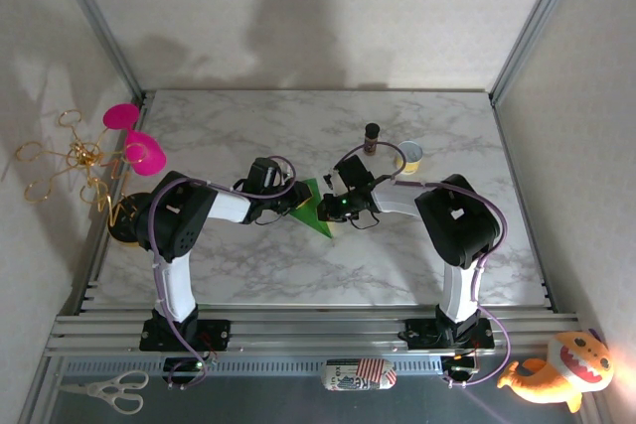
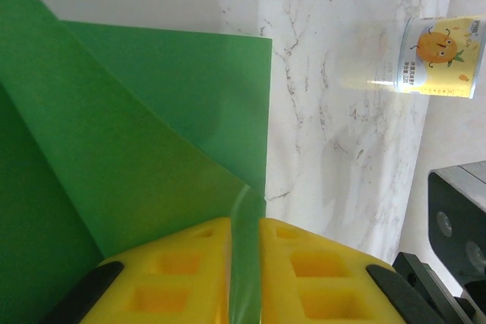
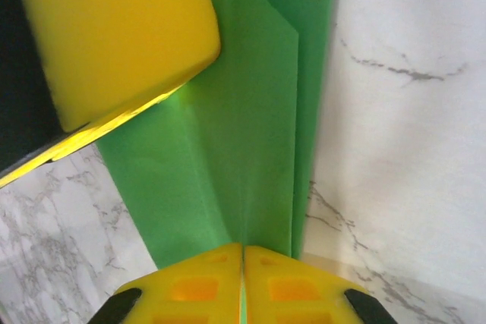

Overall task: Fold a paper plane with a square sheet of paper (pick it up from the middle)
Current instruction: Fourth fold the wing at the center of the table.

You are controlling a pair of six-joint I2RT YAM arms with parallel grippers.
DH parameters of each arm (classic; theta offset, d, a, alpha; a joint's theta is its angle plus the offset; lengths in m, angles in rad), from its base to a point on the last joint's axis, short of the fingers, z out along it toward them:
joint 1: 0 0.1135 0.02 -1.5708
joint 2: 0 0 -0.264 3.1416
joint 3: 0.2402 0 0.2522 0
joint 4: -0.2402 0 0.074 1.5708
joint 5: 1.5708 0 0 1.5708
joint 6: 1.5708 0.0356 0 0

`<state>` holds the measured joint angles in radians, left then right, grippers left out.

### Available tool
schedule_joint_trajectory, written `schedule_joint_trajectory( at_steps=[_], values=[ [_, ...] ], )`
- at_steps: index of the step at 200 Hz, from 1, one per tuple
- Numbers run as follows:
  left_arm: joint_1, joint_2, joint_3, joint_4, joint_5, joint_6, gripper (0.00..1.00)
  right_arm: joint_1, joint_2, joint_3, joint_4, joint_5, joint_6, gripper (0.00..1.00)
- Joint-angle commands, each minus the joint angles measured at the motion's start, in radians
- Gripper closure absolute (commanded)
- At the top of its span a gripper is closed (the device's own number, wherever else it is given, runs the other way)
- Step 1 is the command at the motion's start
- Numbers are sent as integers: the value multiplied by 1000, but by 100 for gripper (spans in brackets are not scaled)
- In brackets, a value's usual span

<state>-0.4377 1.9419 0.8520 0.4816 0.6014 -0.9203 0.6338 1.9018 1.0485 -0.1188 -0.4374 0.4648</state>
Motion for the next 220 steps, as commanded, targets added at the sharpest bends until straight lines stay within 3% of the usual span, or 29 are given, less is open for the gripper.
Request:
schedule_joint_trajectory(
  at_steps=[1,56,155,220],
  values=[
    [4,-2,20,-87,-58,7,81,7,31,18,-51,41,-4,89],
    [7,-90,54,-136,-63,100,76,8,54,17,-100,74,-55,89],
    [56,16,130,-245,-110,189,81,7,77,33,-140,92,-98,89],
    [126,61,220,-392,-215,305,81,7,100,9,-215,176,-151,89]
  ],
)
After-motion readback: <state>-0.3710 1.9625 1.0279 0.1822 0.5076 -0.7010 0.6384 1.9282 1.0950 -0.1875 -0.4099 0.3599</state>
